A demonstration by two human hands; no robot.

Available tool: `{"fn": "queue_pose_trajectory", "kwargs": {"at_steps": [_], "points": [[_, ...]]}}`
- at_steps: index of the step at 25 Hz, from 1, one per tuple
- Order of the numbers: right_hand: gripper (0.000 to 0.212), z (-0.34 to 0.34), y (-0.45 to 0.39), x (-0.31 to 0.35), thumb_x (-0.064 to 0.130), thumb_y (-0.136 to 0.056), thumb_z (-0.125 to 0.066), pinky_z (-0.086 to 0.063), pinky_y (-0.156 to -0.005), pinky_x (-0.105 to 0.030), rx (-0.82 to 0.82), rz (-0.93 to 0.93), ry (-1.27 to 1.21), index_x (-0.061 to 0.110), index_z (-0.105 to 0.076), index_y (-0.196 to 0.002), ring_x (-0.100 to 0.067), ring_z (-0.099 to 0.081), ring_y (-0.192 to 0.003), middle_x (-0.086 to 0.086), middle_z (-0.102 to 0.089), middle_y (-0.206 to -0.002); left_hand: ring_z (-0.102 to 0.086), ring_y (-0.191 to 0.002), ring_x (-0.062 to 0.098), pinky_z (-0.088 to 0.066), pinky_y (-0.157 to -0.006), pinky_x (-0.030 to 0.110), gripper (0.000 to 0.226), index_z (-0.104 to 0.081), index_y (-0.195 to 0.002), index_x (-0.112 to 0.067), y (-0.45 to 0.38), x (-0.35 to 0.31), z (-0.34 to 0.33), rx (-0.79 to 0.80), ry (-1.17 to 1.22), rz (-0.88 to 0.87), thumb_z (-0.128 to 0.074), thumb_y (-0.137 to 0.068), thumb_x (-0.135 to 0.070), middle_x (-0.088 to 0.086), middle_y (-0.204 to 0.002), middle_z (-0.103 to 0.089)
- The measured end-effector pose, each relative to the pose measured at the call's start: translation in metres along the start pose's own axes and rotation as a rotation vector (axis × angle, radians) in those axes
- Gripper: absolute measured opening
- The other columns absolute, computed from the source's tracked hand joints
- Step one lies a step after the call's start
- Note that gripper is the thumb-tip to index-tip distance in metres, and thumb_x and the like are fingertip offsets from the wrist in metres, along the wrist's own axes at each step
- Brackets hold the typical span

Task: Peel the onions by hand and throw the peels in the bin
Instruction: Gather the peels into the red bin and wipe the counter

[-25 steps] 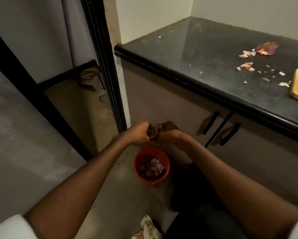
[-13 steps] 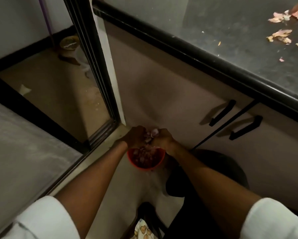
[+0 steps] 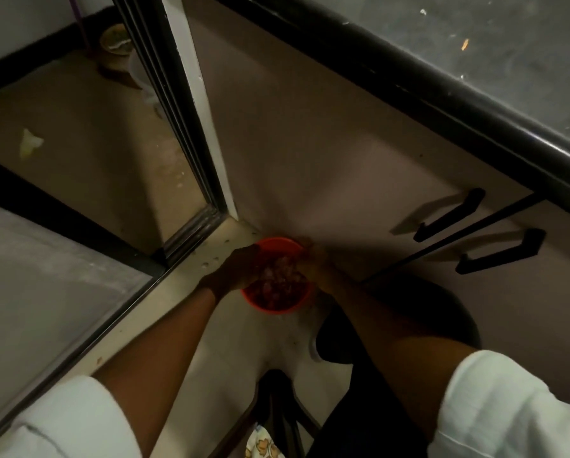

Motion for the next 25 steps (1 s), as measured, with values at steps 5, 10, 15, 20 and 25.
{"fn": "queue_pose_trajectory", "kwargs": {"at_steps": [5, 10, 15, 20, 25], "points": [[0.030, 0.015, 0.011, 0.022, 0.012, -0.098, -0.060, -0.047, -0.089, -0.027, -0.063, -0.023, 0.090, 0.007, -0.069, -0.127, -0.032, -0.063, -0.122, -0.014, -0.069, -0.129, -0.066, -0.100, 0.030, -0.056, -0.078, 0.043, 0.014, -0.062, -0.111, -0.014, 0.031, -0.020, 0.024, -0.407, 0.162, 0.012, -0.058, -0.097, -0.015, 0.008, -0.111, -0.065], [0.030, 0.047, 0.058, 0.060, 0.021, -0.096, -0.050, -0.052, -0.062, -0.032, -0.143, 0.024, 0.027, 0.019, -0.058, -0.068, -0.022, -0.063, -0.071, -0.003, -0.066, -0.080, -0.058, -0.125, 0.028, -0.053, -0.097, 0.043, 0.046, -0.053, -0.144, -0.017, 0.080, -0.060, 0.062, -0.702, 0.263, -0.181, -0.049, -0.101, -0.003, 0.010, -0.140, -0.058], [0.029, 0.092, 0.131, 0.099, 0.028, -0.092, -0.045, -0.054, -0.061, -0.042, -0.191, 0.207, -0.181, 0.013, -0.065, -0.078, -0.033, -0.067, -0.068, -0.008, -0.068, -0.074, -0.063, -0.113, 0.020, -0.058, -0.089, 0.040, 0.041, -0.061, -0.132, -0.015, 0.137, -0.111, 0.120, -1.028, 0.276, -0.402, -0.053, -0.096, 0.002, 0.004, -0.121, -0.066], [0.029, 0.148, 0.212, 0.132, 0.027, -0.102, -0.042, -0.061, -0.066, -0.052, -0.207, 0.475, -0.166, 0.013, -0.064, -0.092, -0.027, -0.069, -0.066, -0.010, -0.068, -0.074, -0.063, -0.109, 0.013, -0.056, -0.089, 0.033, 0.037, -0.060, -0.130, -0.017, 0.185, -0.186, 0.184, -1.218, 0.351, -0.655, -0.055, -0.096, -0.003, -0.001, -0.118, -0.065], [0.047, 0.224, 0.270, 0.160, 0.054, -0.101, -0.047, -0.060, -0.062, -0.045, -0.586, 0.634, -0.036, 0.017, -0.061, -0.077, -0.018, -0.068, -0.054, -0.001, -0.069, -0.055, -0.066, -0.096, 0.013, -0.057, -0.080, 0.040, 0.035, -0.061, -0.125, -0.020, 0.193, -0.261, 0.229, -1.229, 0.503, -0.758, -0.057, -0.092, -0.009, -0.004, -0.110, -0.068]]}}
Point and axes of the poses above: each hand's wrist, its own y-axis away from the middle knuckle, its own z-axis out of the back of the hand, x = y × z, the point moved 2 cm from there along -y, towards the middle knuckle
